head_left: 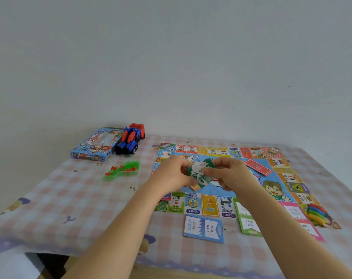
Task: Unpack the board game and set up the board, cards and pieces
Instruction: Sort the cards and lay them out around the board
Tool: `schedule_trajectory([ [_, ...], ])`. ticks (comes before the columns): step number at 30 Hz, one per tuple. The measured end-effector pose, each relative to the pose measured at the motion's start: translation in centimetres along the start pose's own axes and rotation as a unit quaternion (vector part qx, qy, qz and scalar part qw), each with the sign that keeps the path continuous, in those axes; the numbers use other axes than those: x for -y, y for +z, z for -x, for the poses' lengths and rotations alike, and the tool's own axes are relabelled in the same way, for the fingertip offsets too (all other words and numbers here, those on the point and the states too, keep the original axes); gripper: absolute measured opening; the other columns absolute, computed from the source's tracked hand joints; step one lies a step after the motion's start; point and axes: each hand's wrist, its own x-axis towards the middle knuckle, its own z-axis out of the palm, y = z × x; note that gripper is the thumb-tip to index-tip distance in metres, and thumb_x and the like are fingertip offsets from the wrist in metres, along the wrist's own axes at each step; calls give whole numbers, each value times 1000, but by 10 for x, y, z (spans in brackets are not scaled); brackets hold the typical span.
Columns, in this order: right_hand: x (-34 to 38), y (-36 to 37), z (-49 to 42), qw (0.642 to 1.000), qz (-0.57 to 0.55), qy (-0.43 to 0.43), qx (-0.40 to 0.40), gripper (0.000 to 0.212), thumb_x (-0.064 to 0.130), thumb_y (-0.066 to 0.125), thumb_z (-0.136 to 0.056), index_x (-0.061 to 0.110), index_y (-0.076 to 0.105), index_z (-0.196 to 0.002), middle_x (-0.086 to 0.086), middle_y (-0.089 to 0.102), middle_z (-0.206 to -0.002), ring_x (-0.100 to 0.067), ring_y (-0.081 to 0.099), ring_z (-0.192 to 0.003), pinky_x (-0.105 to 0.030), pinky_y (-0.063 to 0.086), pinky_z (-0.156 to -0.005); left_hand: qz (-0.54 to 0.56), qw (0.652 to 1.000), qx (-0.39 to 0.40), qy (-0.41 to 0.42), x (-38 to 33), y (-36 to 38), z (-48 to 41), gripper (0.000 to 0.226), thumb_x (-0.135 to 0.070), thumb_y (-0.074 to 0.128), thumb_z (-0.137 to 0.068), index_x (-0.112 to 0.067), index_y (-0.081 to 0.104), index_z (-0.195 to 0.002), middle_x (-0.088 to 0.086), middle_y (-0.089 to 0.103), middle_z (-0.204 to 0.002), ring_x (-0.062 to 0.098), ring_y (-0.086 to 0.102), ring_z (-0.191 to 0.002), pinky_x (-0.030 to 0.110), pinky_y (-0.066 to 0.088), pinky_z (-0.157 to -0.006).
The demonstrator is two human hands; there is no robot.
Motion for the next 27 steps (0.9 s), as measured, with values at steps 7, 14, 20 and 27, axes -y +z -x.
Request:
schedule_trajectory([
  [7, -8, -20, 7, 976, 215, 12, 35, 17, 19, 83, -69, 14, 69, -78, 1, 62, -68, -10, 48, -53, -17, 38, -45, -108, 993, 35, 34, -12, 22, -1, 17, -23, 74, -79, -16, 67, -93, -7, 60, -80, 10, 54, -73, 16, 38, -58],
  [14, -16, -27, 8, 964, 259, -12, 50, 14, 14, 81, -71, 17, 71, -81, 3, 68, -70, -7, 58, -52, -17, 48, -48, -136, 989, 49, 32, -16, 31, -1, 31, -26, 76, -77, -16, 68, -105, 0, 68, -99, 15, 60, -84, 24, 45, -70],
  [20, -17, -25, 8, 949, 305, -38, 64, 9, 15, 77, -75, 19, 71, -80, 1, 70, -73, -16, 67, -64, -31, 60, -66, -150, 988, 12, 45, -15, 36, -3, 24, -25, 68, -84, -17, 70, -107, 1, 69, -101, 15, 62, -85, 22, 45, -70],
  [27, -10, -34, 5, 952, 303, -45, 2, 8, 16, 75, -78, 15, 73, -85, -2, 70, -76, -12, 60, -57, -22, 52, -56, -102, 982, -141, 76, -19, 28, 1, 16, -26, 74, -78, -24, 66, -91, -8, 62, -92, 6, 53, -74, 18, 40, -63],
])
